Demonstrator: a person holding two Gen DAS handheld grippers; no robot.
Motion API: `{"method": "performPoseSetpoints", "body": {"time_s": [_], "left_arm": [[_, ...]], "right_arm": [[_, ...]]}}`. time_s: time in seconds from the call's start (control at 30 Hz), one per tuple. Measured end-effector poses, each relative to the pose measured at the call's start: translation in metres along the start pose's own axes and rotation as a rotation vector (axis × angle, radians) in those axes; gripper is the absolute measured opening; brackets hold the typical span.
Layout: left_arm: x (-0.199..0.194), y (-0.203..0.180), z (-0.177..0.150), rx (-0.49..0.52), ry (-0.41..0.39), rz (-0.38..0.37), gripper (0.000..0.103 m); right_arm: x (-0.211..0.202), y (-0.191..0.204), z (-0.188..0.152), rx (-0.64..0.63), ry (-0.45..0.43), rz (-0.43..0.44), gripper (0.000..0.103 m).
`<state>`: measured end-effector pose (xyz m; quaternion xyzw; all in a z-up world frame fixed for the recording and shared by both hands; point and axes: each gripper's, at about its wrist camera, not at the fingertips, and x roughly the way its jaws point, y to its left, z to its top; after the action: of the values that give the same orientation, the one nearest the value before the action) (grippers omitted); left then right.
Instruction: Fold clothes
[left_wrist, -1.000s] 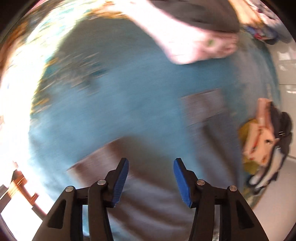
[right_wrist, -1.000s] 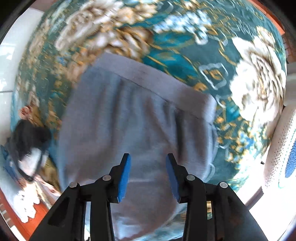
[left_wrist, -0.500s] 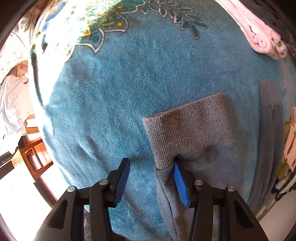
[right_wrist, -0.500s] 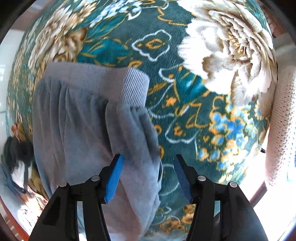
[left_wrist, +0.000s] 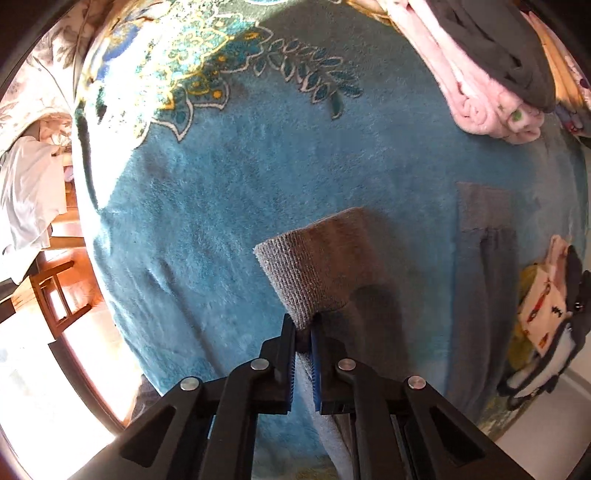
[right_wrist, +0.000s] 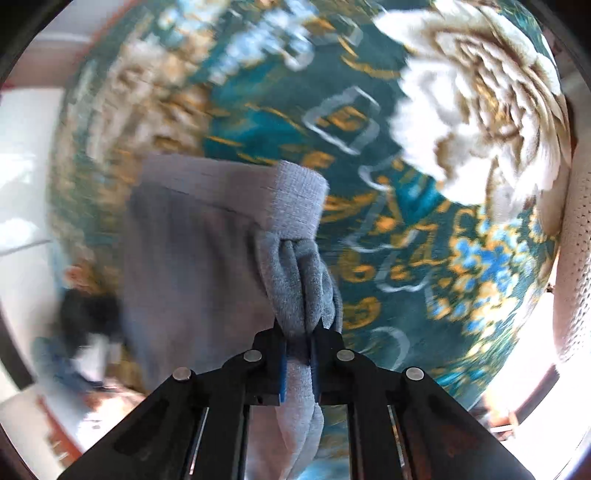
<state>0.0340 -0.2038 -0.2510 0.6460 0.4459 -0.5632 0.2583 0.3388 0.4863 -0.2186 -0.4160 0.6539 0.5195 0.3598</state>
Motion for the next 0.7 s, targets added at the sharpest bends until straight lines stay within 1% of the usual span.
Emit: {"method": "performPoseSetpoints", "body": {"time_s": [0.03,0.1,0.2,0.27,0.37,0.4,0.43,0.53,0.57,0.6,0.7], "left_arm": [[-0.003,-0.014,0.005,0.002,0.005,0.002,0.008],[-0.009,-0.042,0.015,0.005,0.016,0.006,0.008],[-0.008,-0.086,0.032,-0.013,0.037,0.029,0.008],[-0.001,-0.122,0.047,-0.013,0.053,0.060,0.008],[0.008,-0.173,0.067,0.007,0.049,0.103,0.008],[0.010,-0.195,0.079,0.015,0.045,0.116,0.008],[0.010,-0.225,0.100,0.019,0.043,0.127,0.008],[0.026,-0.268,0.113,0.041,0.049,0.152,0.008],[0.031,-0.269,0.106,0.051,0.050,0.163,0.008],[0.035,-0.280,0.110,0.064,0.047,0.174,0.008],[0.051,-0.319,0.122,0.144,0.031,0.211,0.008]], "right_arm": [[-0.008,0.011,0.001,-0.017,-0.003,0.021,0.010],[-0.010,0.041,0.006,-0.049,0.006,0.035,0.010],[0.001,0.093,0.015,-0.092,0.013,0.040,0.010],[0.008,0.122,0.016,-0.116,0.018,0.036,0.010],[0.019,0.150,0.015,-0.143,0.024,0.015,0.010],[0.022,0.160,0.016,-0.153,0.024,0.006,0.010],[0.025,0.168,0.019,-0.162,0.022,-0.002,0.010],[0.047,0.195,0.026,-0.175,0.021,-0.032,0.010],[0.053,0.201,0.028,-0.169,0.021,-0.040,0.010],[0.059,0.207,0.031,-0.161,0.019,-0.044,0.010],[0.072,0.216,0.037,-0.139,0.012,-0.061,0.010]]}}
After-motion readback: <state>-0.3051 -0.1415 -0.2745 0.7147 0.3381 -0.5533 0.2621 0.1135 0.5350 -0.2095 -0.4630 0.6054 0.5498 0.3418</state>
